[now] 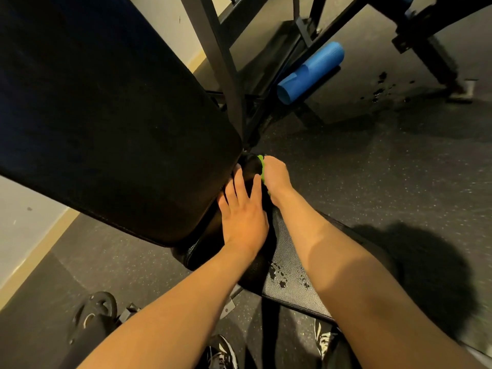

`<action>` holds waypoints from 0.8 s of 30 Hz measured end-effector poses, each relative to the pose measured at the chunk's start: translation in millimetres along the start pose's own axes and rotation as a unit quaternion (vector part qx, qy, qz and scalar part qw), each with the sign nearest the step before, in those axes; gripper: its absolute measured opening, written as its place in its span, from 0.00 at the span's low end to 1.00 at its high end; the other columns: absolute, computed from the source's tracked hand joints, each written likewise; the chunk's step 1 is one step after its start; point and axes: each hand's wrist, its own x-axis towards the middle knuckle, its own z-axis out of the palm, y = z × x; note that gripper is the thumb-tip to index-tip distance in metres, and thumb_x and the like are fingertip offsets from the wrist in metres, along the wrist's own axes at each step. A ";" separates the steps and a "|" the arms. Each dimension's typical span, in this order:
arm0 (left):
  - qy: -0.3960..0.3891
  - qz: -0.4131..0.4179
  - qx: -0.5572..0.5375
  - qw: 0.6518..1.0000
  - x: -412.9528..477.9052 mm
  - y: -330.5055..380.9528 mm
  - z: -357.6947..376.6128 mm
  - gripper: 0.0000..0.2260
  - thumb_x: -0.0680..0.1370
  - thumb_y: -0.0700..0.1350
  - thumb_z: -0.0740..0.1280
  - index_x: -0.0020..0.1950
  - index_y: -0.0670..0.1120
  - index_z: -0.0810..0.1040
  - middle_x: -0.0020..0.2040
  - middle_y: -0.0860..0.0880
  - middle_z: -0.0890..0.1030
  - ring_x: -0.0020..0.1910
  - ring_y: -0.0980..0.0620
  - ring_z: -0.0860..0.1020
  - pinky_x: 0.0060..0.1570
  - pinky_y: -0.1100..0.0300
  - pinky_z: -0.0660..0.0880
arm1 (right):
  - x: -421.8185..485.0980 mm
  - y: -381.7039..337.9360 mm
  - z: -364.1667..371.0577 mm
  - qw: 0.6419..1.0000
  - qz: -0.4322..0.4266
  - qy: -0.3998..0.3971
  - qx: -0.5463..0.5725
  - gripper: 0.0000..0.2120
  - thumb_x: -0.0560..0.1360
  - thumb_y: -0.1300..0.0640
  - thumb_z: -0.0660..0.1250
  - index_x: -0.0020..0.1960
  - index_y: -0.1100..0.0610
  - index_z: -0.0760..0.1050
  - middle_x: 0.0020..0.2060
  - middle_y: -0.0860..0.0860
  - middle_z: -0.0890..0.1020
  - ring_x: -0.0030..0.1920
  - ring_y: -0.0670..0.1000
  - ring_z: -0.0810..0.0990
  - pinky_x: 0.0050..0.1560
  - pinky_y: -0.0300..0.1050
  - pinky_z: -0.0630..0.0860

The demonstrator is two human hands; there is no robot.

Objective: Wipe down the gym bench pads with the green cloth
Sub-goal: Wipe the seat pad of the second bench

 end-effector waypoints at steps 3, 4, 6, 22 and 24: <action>-0.016 0.001 -0.007 1.000 0.5 -0.2 -3.7 0.34 0.79 0.50 0.63 0.82 0.51 0.50 0.79 0.38 0.38 0.77 0.38 0.45 0.74 0.41 0.54 | 1.6 23.0 -2.5 0.992 0.010 0.052 -0.110 0.17 0.83 0.55 0.53 0.59 0.62 0.77 0.55 0.60 0.81 0.53 0.58 0.79 0.54 0.53 0.77; -0.015 0.003 -0.005 1.000 0.4 -0.1 -5.2 0.34 0.79 0.51 0.63 0.82 0.52 0.50 0.79 0.38 0.39 0.77 0.38 0.46 0.74 0.41 0.54 | 1.8 28.8 -3.5 0.991 0.013 0.060 -0.115 0.17 0.83 0.55 0.52 0.59 0.59 0.78 0.55 0.58 0.81 0.53 0.57 0.79 0.55 0.53 0.77; -0.019 0.002 -0.008 1.000 -0.4 -0.6 -7.7 0.34 0.79 0.51 0.63 0.82 0.52 0.50 0.80 0.38 0.39 0.78 0.38 0.46 0.74 0.42 0.54 | -4.6 33.2 -4.9 0.995 0.020 0.060 -0.082 0.18 0.81 0.54 0.52 0.61 0.54 0.78 0.55 0.54 0.81 0.54 0.55 0.79 0.60 0.55 0.77; -0.006 0.056 -0.068 0.996 -27.2 -32.1 -36.7 0.38 0.79 0.49 0.64 0.82 0.41 0.47 0.82 0.41 0.48 0.81 0.44 0.50 0.80 0.52 0.50 | -75.2 -4.0 12.8 0.982 -0.185 0.023 0.006 0.27 0.81 0.57 0.63 0.77 0.42 0.61 0.72 0.44 0.69 0.69 0.44 0.69 0.64 0.39 0.69; -0.008 0.072 -0.055 0.996 -28.2 -36.6 -39.4 0.36 0.81 0.48 0.61 0.82 0.39 0.45 0.82 0.40 0.46 0.81 0.45 0.48 0.80 0.53 0.47 | -68.1 8.3 10.9 0.984 -0.172 0.042 -0.007 0.26 0.81 0.60 0.62 0.77 0.47 0.64 0.72 0.46 0.69 0.70 0.45 0.68 0.68 0.40 0.66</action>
